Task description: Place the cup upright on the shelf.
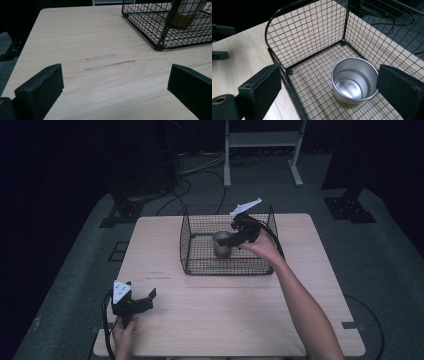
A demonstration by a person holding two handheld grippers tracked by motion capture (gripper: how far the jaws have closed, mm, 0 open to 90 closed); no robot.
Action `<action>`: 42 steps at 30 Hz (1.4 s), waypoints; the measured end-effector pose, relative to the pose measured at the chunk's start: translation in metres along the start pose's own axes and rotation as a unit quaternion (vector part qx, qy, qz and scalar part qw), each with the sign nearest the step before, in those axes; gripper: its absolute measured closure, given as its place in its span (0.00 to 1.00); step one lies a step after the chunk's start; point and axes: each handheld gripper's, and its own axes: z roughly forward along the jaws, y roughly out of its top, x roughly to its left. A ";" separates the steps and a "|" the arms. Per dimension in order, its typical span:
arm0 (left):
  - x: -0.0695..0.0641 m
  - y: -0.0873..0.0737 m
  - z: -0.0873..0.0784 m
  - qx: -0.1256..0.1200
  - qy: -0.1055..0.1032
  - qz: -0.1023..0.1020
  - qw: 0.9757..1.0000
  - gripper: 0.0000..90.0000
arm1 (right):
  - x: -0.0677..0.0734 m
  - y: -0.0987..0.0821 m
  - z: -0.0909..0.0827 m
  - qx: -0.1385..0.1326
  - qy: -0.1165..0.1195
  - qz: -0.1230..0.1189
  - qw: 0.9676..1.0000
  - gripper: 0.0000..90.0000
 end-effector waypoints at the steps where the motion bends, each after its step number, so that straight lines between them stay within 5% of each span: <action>1: 0.000 0.000 0.000 -0.001 0.000 -0.001 1.000 0.00 | 0.001 -0.002 -0.003 -0.005 0.000 0.002 1.000 0.06; 42: -0.003 0.000 0.002 0.005 0.005 0.014 1.000 0.00 | 0.025 -0.074 -0.067 -0.021 0.038 0.005 0.999 0.07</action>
